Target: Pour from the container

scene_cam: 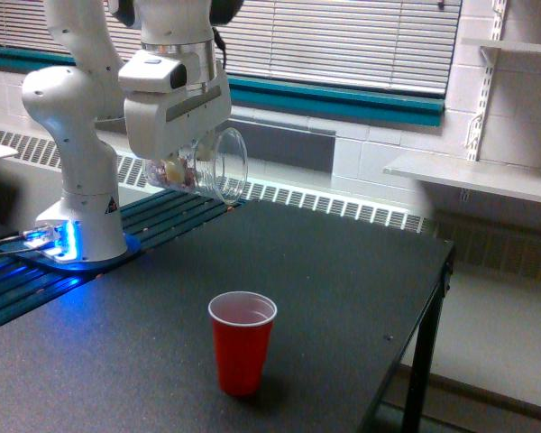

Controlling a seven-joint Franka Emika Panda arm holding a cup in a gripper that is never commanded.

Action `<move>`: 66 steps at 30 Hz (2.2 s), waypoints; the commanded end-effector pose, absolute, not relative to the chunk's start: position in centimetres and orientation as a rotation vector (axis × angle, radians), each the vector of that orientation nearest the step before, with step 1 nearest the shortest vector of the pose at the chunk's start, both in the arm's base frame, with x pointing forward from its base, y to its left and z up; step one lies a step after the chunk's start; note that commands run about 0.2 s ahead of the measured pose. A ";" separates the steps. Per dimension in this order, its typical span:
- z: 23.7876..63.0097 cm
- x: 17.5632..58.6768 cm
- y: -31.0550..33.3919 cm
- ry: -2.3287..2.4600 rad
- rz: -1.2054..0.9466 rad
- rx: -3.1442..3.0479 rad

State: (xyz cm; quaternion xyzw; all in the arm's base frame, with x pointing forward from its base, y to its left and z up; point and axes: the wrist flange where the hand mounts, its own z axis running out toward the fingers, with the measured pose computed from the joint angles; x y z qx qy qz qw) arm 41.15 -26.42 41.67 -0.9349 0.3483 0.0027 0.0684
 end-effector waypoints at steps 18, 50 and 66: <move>42.1 41.3 -28.1 0.965 0.090 -2.904; 42.7 42.1 -29.3 0.849 0.192 -3.006; 42.9 42.4 -28.9 0.847 0.214 -3.016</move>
